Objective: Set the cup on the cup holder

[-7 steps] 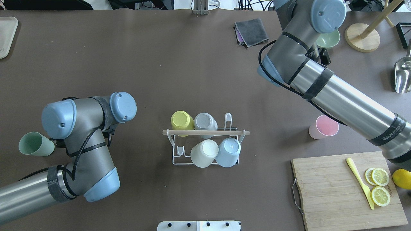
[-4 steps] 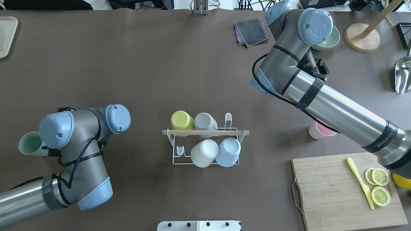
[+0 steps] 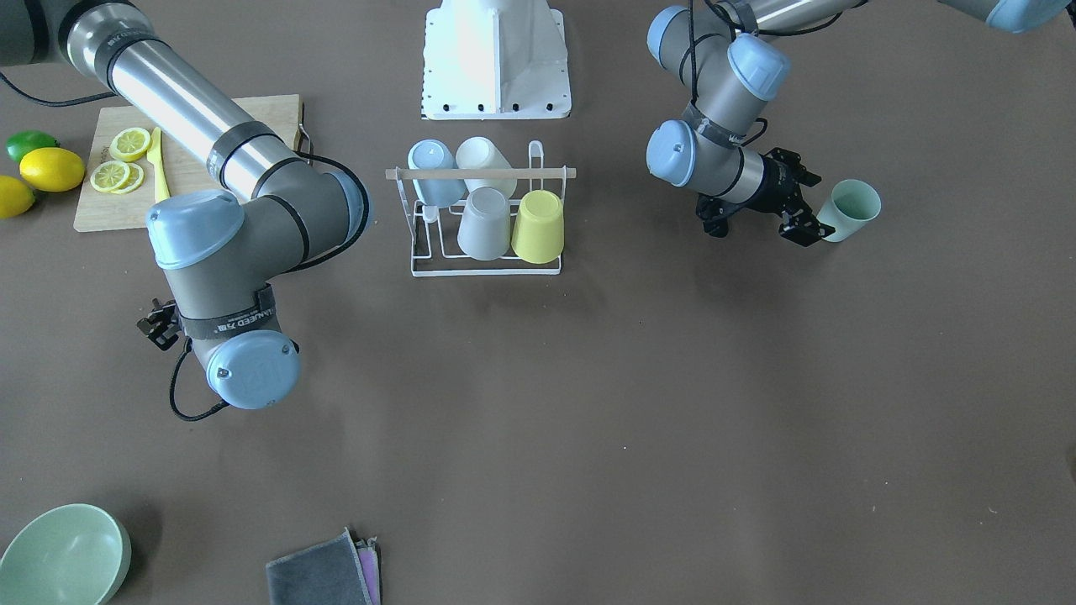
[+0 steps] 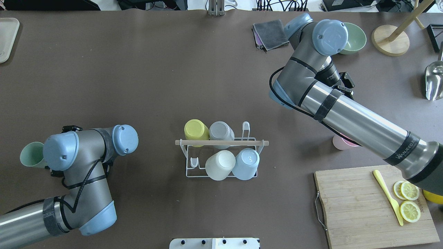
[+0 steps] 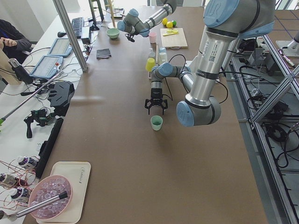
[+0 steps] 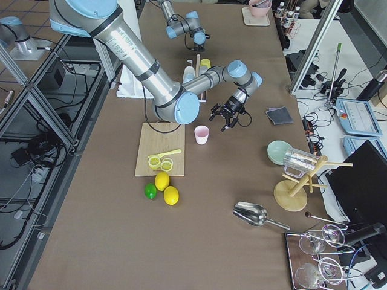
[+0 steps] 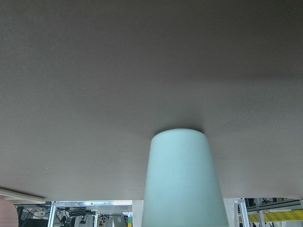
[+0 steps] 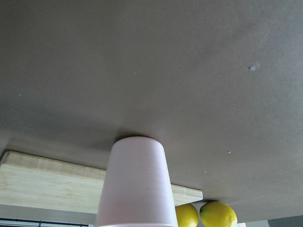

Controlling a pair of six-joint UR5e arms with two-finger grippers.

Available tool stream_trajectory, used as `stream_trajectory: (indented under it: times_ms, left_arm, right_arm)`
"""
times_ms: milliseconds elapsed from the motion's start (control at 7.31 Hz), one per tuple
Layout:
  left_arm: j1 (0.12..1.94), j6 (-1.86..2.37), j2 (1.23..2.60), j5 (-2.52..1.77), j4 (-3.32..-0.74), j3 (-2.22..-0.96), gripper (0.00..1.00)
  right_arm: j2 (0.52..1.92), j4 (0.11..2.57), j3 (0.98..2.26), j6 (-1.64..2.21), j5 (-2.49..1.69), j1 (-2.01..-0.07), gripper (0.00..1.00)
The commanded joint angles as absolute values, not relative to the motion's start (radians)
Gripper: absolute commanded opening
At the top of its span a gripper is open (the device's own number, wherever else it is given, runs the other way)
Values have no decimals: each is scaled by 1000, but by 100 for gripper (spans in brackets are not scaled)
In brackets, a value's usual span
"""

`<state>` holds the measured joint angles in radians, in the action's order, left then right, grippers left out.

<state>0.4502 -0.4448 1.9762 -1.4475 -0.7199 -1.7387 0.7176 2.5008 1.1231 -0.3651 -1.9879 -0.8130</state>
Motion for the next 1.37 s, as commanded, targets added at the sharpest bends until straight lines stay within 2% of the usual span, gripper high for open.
stream_trajectory:
  times_ms: [0,547,1232]
  left_arm:
    - [446,-437,1950,-1447,-759,-1724,99]
    - [448,-439,1888,-1445,-814,-1736,99]
    - [457,-449,1830,-1424,-903,-1726,99]
  right_arm:
    - [671,2500,1025,-370,-1996,-796,100]
    - [660,2500,953,-356,-1990,-747,99]
    - [663,2505,925,-350,-1962,-718,99]
